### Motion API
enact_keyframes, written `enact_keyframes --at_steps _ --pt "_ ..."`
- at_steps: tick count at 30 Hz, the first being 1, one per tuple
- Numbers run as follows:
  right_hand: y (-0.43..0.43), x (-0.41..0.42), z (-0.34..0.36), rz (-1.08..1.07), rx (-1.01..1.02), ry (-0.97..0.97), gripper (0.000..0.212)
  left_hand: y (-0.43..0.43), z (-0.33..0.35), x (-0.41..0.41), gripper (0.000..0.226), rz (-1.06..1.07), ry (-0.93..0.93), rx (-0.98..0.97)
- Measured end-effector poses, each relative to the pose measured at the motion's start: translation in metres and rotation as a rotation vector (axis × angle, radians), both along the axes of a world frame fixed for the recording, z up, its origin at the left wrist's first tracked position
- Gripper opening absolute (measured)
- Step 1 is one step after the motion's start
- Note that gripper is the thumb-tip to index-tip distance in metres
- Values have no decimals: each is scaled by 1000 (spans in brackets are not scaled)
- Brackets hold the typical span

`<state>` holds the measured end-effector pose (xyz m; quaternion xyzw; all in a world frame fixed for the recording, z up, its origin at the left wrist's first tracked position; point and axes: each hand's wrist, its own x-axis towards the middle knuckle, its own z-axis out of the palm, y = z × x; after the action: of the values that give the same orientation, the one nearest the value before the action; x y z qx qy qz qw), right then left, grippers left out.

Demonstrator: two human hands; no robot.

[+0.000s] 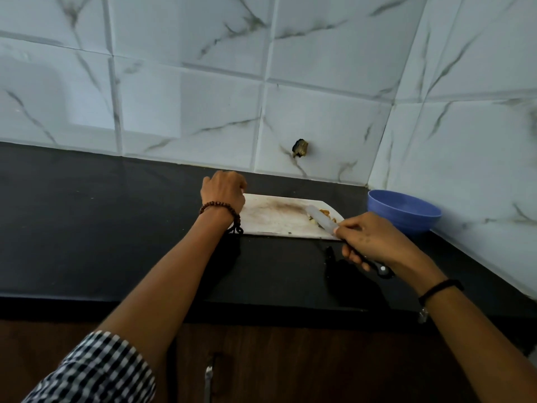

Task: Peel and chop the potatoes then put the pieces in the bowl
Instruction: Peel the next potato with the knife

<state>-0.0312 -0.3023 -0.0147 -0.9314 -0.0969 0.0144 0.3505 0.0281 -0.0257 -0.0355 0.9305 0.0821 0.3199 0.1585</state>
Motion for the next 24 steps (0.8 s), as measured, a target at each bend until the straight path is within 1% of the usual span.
enact_keyframes --at_steps 4,6,8,10,13,15,17,19,22,24 --pt "11 3 -4 12 90 0 21 6 0 -1 14 38 108 -75" --pt "18 7 -7 17 144 -41 16 6 -2 -1 26 54 167 -63" --pt "27 12 -9 37 173 -96 19 5 -4 -2 38 81 225 -11" --pt "36 19 -11 44 191 -128 20 5 -5 -2 39 92 261 -10" --pt "49 27 -14 47 235 -157 15 4 -3 -5 37 96 270 -39" --pt "55 30 -17 43 248 -187 12 2 -1 -6 36 75 212 -25" --pt "58 32 -20 40 279 -218 11 -3 -1 -4 35 -58 112 -97" --pt "58 34 -22 21 281 -266 10 -10 -2 -2 44 -269 52 -216" --pt "52 39 -24 -30 284 -305 11 -22 -2 -3 48 -491 115 -309" --pt "48 42 -25 -52 315 -269 10 -25 -4 -3 47 -539 141 -312"
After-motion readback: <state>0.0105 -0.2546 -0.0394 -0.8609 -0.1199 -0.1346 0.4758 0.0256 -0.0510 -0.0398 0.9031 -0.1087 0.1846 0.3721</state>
